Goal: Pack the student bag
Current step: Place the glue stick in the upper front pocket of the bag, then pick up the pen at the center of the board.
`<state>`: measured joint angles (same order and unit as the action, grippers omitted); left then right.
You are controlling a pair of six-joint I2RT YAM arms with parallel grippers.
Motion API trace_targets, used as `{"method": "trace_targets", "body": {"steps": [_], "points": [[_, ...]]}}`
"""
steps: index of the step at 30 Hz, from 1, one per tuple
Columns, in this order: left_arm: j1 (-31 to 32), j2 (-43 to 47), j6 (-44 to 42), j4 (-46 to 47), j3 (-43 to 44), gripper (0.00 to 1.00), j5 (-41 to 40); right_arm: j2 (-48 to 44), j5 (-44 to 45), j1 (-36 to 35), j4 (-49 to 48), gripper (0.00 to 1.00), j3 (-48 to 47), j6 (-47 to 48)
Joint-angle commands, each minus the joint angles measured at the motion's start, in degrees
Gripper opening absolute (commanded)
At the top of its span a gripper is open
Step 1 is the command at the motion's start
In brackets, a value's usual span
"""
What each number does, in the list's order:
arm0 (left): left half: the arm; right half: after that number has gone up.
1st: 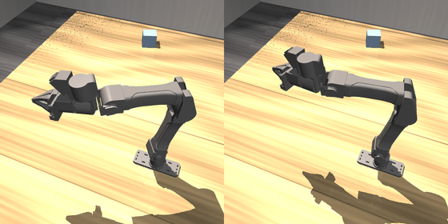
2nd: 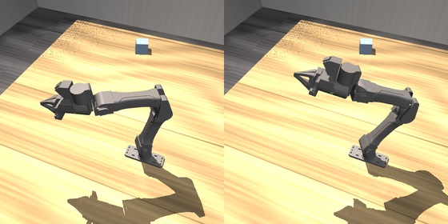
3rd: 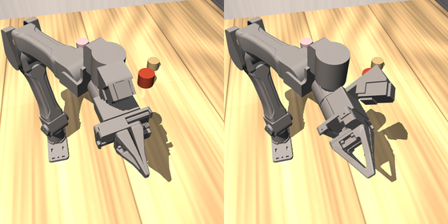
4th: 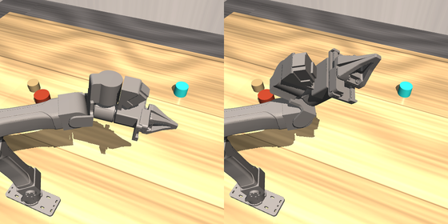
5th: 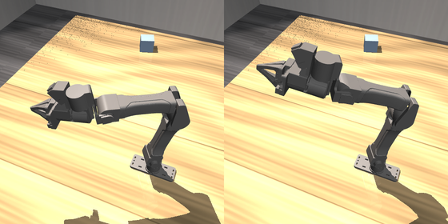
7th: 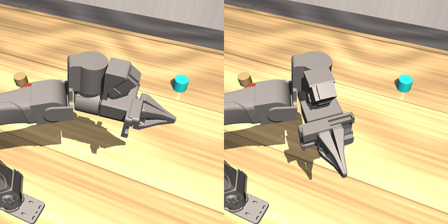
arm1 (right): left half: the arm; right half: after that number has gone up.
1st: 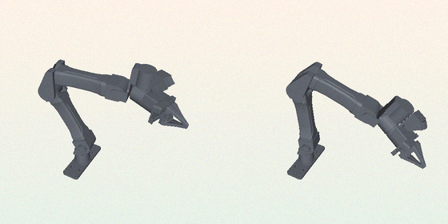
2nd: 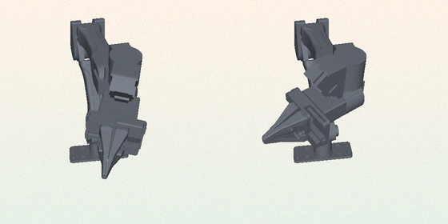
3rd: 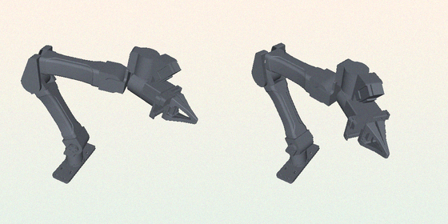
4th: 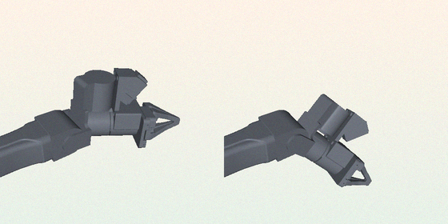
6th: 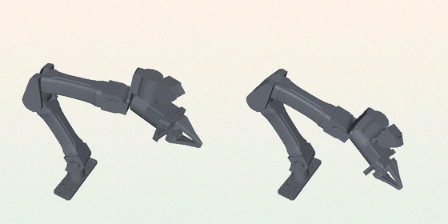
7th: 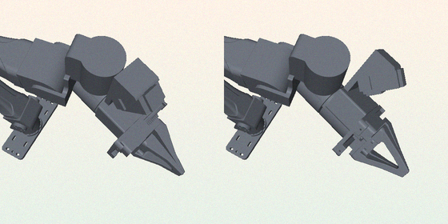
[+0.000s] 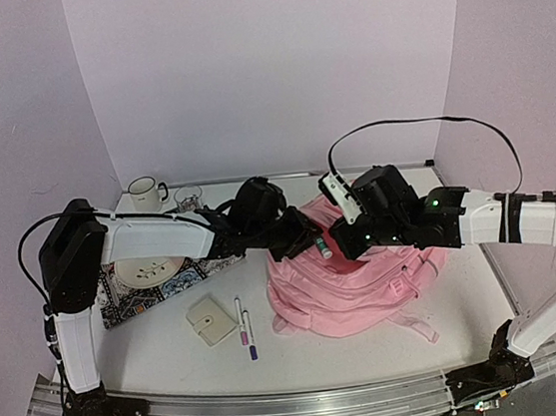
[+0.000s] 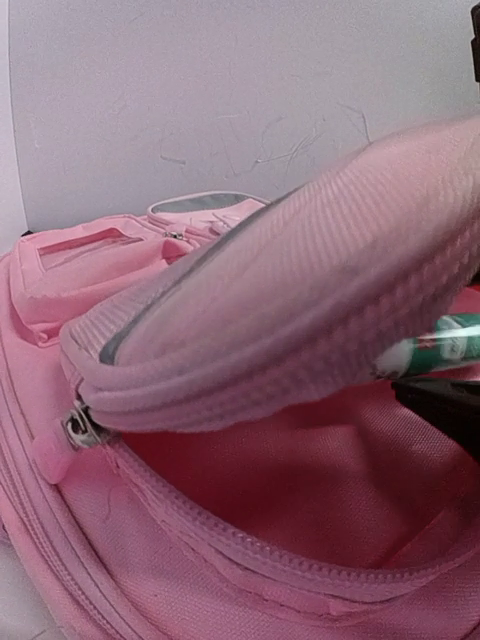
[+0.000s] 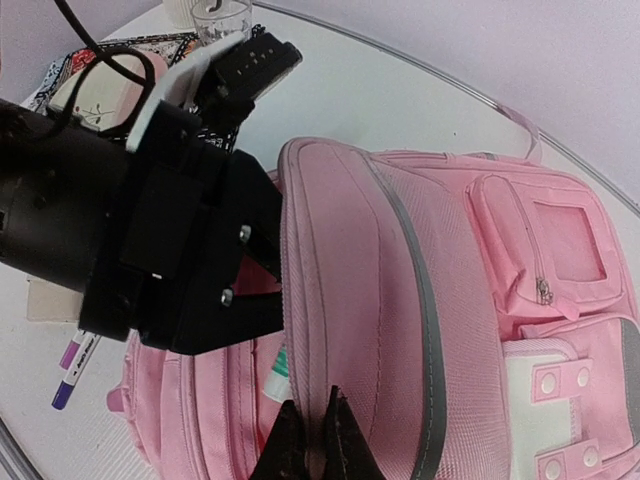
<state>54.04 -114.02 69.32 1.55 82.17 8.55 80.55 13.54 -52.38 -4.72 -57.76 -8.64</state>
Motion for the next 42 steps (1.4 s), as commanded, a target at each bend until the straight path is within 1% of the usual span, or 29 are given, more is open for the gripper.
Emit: {"method": "trace_targets", "body": {"steps": [1, 3, 5, 10, 15, 20, 26, 31, 33, 39, 42], "points": [[-0.36, 1.03, 0.73, 3.74, 1.56, 0.4, -0.48, -0.34, -1.19, -0.59, -6.0, 0.0, -3.59, -0.41], [-0.37, 2.29, 0.43, 3.77, 0.78, 0.44, -1.14, -0.35, -1.17, -0.57, -6.0, 0.0, -3.59, -0.4], [-0.34, 3.36, -0.3, 3.68, -0.05, 0.46, -1.41, -0.39, -1.05, -0.6, -6.0, 0.0, -3.59, -0.34], [-0.34, 6.77, -2.02, 1.84, -3.97, 0.46, -1.57, -0.2, 0.08, -0.59, -6.0, 0.0, -3.46, 0.01], [-0.04, 10.95, -5.69, -5.57, -8.52, 0.47, -2.63, 0.13, 0.19, -0.57, -6.0, 0.0, -3.34, -0.1], [1.43, 16.5, -8.18, -13.7, -13.4, 0.47, -6.62, 0.62, -0.11, -0.59, -6.0, 0.0, -3.49, -0.27], [3.69, 20.77, -8.51, -21.98, -19.22, 0.48, -9.71, 1.34, -0.4, -0.58, -5.8, 0.0, -3.71, -0.36], [6.44, 20.73, -7.08, -28.14, -20.92, 0.46, -11.59, 1.59, -0.74, -0.62, -5.13, 0.0, -3.9, -1.22], [7.53, 19.99, -6.33, -30.19, -21.09, 0.44, -12.01, 1.33, -0.76, -0.58, -5.04, 0.0, -3.67, -1.65], [9.3, 18.32, -4.17, -31.69, -22.05, 0.38, -12.05, 1.12, -0.85, -0.59, -4.95, 0.0, -3.07, -1.63], [9.39, 17.47, -4.07, -31.9, -21.89, 0.37, -12.25, 1.26, -1.06, -0.59, -4.99, 0.0, -3.15, -1.42]]}}
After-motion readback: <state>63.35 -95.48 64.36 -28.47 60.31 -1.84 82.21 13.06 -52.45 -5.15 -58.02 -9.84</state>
